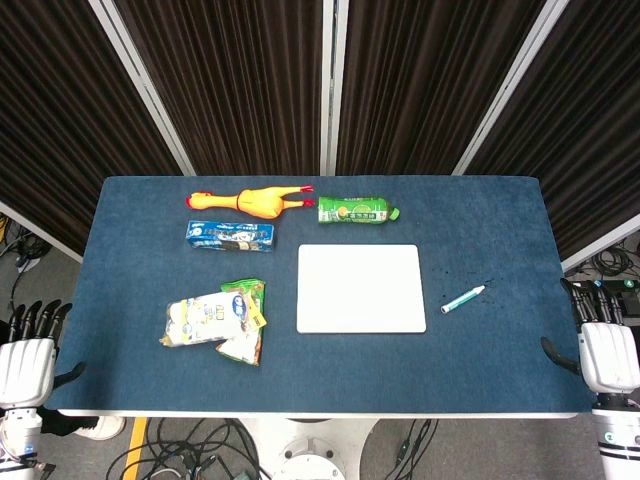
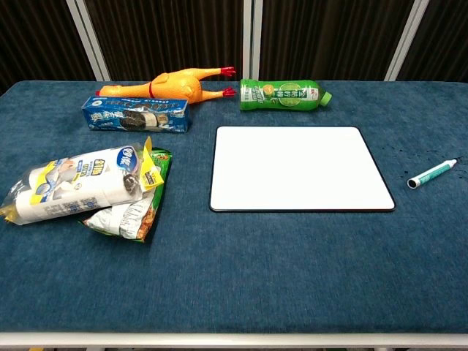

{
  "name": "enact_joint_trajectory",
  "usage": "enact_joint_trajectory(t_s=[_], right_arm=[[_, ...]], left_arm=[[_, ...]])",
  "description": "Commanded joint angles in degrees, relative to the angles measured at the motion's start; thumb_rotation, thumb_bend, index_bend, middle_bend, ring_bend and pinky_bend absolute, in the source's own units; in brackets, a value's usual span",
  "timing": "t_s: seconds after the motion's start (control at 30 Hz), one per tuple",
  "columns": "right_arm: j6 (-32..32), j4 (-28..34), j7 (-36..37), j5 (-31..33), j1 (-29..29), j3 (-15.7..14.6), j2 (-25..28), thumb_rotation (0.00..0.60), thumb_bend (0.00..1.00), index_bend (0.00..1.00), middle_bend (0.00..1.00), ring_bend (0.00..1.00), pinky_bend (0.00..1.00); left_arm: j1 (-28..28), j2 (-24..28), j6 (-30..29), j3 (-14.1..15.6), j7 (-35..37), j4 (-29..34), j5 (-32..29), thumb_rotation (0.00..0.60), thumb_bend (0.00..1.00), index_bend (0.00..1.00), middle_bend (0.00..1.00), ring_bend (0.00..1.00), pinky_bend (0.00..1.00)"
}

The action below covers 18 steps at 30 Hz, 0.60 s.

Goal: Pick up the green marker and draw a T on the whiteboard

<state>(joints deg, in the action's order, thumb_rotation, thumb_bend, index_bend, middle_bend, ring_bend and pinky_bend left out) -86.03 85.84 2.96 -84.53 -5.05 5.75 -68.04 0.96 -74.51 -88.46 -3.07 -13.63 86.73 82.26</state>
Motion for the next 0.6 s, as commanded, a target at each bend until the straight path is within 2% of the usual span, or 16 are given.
enact_joint_trajectory(t_s=[0.03,0.33,0.37,0.5,0.6], right_arm=[[0.16,0.05,0.37,-0.21,-0.11,-0.06,0.11,0.6,0.15,0.04,0.16,0.0,0.0],[1.88,-0.93,2.33,-1.72,-1.4,-0.51,0.22,0.6,0.16,0.05,0.17,0.0,0.0],[2.3,-1.69,3.0,-2.2,-1.97,-0.44,-0.15,0.6,0.16,0.07,0.19,0.01,0.0],[6.64,-6.97,3.48,-3.56,-5.68,-0.35,-2.77,0.6,0.18,0.31,0.27,0.09,0.0],[10.5,-10.94,1.22,-4.36,-9.21,-0.09,-5.63,0.6,0.19,0.33,0.32,0.12,0.0]], left_arm=[[-0.04,-0.02,0.11,0.09,0.31,0.1,-0.03,0.6,0.0,0.14,0.1,0.04,0.0],[0.43,0.0,0.63,0.61,4.69,0.46,1.69,0.6,0.0,0.14,0.1,0.04,0.0],[0.63,-0.1,0.87,0.61,5.25,0.22,1.87,0.6,0.0,0.14,0.1,0.04,0.0],[1.41,-0.7,1.87,0.39,5.08,-0.52,1.8,0.6,0.0,0.14,0.1,0.04,0.0],[1.72,-0.91,2.05,0.14,5.43,-0.52,1.78,0.6,0.0,0.14,0.1,0.04,0.0]])
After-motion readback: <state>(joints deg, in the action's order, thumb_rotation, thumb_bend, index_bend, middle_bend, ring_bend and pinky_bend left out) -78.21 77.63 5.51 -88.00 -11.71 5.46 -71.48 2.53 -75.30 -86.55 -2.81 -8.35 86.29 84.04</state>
